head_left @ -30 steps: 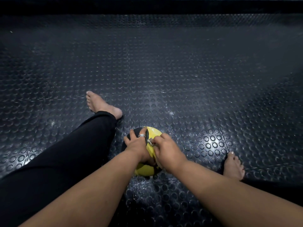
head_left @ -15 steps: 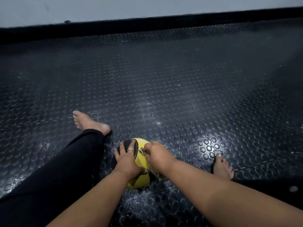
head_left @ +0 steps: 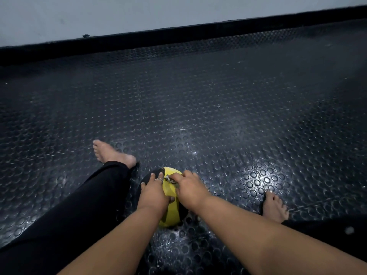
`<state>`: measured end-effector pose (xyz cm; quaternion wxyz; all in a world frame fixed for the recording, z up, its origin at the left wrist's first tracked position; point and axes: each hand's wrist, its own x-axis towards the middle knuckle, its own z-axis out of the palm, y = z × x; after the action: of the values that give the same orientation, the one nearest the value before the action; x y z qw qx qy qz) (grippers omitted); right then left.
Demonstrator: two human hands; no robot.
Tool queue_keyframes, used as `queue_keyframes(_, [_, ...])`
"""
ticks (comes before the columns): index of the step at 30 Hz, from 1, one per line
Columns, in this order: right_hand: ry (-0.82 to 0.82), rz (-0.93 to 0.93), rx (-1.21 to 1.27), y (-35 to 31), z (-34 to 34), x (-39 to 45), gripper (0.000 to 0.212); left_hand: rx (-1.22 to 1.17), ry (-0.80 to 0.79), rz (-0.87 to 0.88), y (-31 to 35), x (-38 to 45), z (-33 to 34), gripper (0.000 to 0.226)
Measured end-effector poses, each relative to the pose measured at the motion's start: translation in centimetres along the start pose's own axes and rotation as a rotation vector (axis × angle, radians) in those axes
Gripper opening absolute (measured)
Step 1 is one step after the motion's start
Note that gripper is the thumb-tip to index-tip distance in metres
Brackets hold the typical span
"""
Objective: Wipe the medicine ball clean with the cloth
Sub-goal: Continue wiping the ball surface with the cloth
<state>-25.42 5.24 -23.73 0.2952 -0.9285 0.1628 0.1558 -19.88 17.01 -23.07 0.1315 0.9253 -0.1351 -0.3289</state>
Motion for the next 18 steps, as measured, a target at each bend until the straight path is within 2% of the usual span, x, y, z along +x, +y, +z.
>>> queue_keyframes(4, [0.062, -0.014, 0.122, 0.8, 0.9, 0.7, 0.044, 0.098, -0.076, 0.025, -0.7, 0.5, -0.6, 0.106])
queue_keyframes(7, [0.143, 0.146, 0.28, 1.3, 1.3, 1.0, 0.038, 0.139, -0.103, 0.034, -1.1, 0.7, -0.9, 0.11])
queue_keyframes(9, [0.138, 0.156, 0.263, 1.1, 1.5, 1.0, 0.038, 0.151, -0.102, 0.035, -1.3, 1.0, -1.2, 0.11])
queue_keyframes(14, [0.187, -0.073, 0.178, 0.0, 2.4, -0.3, 0.034, 0.171, -0.078, 0.049, -1.5, 1.1, -1.8, 0.109])
queue_keyframes(16, [0.204, -0.069, 0.142, 0.4, 2.4, 0.2, 0.031, 0.177, -0.077, 0.06, -1.7, 1.1, -1.7, 0.109])
queue_keyframes(18, [0.208, 0.019, 0.152, 0.6, 2.0, 1.3, 0.028, 0.188, -0.086, 0.073, -2.0, 1.0, -1.3, 0.11])
